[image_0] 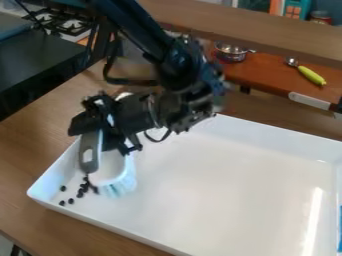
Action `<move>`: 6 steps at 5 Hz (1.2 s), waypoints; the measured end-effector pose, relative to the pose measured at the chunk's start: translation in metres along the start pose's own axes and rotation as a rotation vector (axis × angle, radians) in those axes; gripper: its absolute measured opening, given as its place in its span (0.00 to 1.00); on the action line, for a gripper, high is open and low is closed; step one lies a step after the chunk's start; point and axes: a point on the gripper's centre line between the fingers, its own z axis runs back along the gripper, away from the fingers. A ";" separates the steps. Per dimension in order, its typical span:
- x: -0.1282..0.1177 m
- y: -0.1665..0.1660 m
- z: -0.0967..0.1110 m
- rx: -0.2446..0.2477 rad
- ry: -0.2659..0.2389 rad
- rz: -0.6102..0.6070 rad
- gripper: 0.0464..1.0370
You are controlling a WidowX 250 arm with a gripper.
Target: Sweep into pile
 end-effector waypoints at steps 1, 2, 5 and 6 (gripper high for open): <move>-0.008 0.003 0.000 -0.009 -0.039 -0.017 0.42; -0.008 -0.003 0.016 -0.045 -0.090 -0.028 0.42; -0.027 -0.014 0.145 -0.220 -0.280 -0.066 0.42; -0.041 -0.028 0.168 -0.219 -0.337 -0.100 0.42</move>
